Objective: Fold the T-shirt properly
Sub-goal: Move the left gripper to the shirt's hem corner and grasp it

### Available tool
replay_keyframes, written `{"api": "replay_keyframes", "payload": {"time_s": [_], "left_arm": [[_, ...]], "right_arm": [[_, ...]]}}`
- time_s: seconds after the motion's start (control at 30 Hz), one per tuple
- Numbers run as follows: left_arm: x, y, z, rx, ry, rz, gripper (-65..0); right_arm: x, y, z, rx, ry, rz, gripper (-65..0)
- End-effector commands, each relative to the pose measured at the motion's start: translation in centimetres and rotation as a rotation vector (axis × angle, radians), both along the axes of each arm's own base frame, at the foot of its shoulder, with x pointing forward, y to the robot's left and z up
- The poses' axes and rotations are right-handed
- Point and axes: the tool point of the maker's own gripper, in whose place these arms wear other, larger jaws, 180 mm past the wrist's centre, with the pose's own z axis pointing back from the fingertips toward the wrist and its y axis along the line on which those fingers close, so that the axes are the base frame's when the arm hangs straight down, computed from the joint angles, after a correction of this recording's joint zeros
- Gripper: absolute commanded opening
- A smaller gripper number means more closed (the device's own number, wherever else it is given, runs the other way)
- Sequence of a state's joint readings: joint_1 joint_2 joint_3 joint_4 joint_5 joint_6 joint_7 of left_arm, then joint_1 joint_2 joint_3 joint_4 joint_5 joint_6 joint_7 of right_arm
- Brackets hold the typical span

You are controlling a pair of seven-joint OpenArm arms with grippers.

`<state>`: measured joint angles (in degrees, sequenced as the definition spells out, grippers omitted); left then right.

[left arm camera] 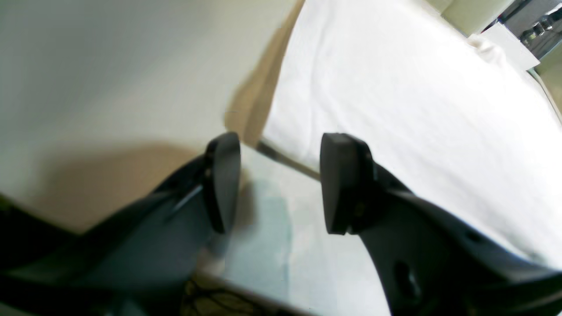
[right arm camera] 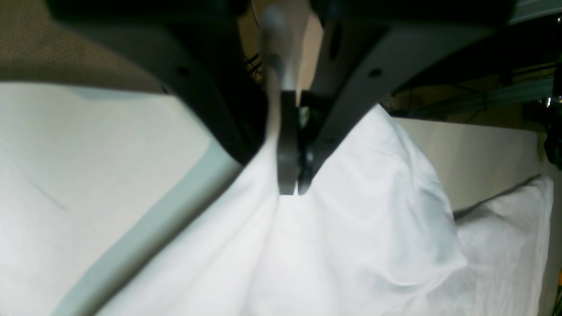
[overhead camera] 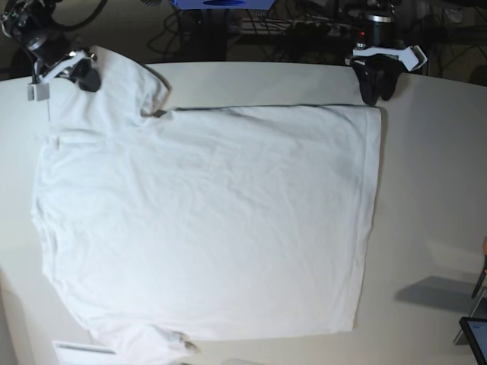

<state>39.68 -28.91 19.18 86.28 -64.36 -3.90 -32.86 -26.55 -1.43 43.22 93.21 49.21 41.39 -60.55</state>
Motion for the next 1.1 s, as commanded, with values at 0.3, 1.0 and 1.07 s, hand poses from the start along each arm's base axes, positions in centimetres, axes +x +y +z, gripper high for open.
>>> {"api": "replay_keyframes", "payload": {"time_s": [0.3,1.0,1.07], "left_arm": [[1.0,0.0,-0.3,-0.080,0.035,0.014,-36.1],[2.3,-1.2,-0.7,-0.249,0.076,0.061,-39.3],[2.2,-1.5,-0.6,-0.261,0.074,0.059,-44.5]], "right_arm": [[-3.4,-0.5,-2.2,-0.055,0.183,0.048,-64.7],[-3.2,-0.5,-2.2,-0.055,0.179,0.048,-64.7],[-3.2,-0.5,-2.2,-0.055,0.179,0.048,-64.7]]}}
